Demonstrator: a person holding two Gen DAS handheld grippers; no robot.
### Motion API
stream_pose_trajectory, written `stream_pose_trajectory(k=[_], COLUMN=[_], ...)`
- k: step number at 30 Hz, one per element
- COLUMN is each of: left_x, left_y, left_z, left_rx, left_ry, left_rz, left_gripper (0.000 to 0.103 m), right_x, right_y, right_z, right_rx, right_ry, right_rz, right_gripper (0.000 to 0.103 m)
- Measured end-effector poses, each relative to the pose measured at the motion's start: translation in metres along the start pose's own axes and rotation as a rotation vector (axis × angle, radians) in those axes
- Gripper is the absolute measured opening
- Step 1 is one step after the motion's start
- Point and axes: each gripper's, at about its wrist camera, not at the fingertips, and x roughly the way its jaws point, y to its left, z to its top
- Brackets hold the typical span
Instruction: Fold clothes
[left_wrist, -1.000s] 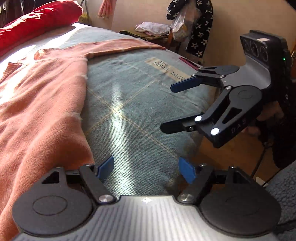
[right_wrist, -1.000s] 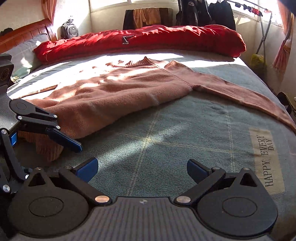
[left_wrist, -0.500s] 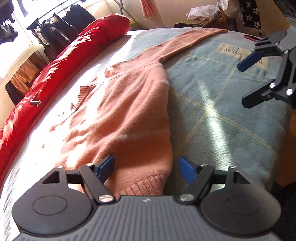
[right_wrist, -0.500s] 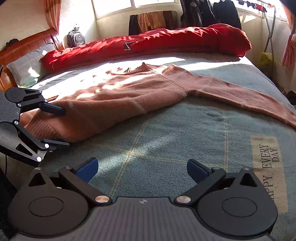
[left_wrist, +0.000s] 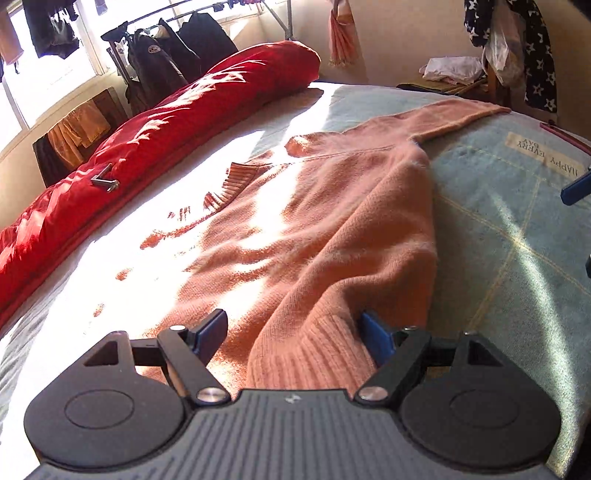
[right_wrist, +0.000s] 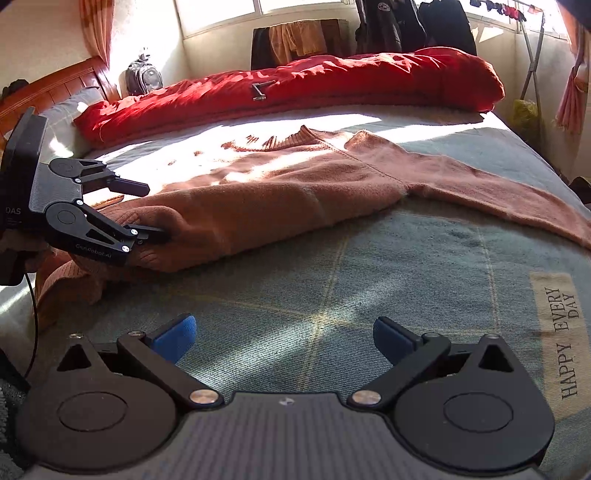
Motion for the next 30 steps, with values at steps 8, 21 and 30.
stream_pose_trajectory(k=[8,21,30], left_x=[0.029,0.039,-0.018], left_y=[0.047,0.066,0.067], left_z=[-0.015,-0.024,-0.029], left_rx=[-0.164,-0.296,-0.292], left_ry=[0.001,0.022,-0.062], left_rz=[-0.027,-0.064,-0.025], left_gripper=[0.080,0.084,0.082], right_x=[0.034,0.127,0.119], right_y=[0.026,0.011,0.037], right_z=[0.020,0.037,0.052], right_rx=[0.100,0.345,0.213], right_ry=[0.015,0.011,-0.143], right_rz=[0.119,0.449,0.580], right_gripper=[0.103,0.103,0.102])
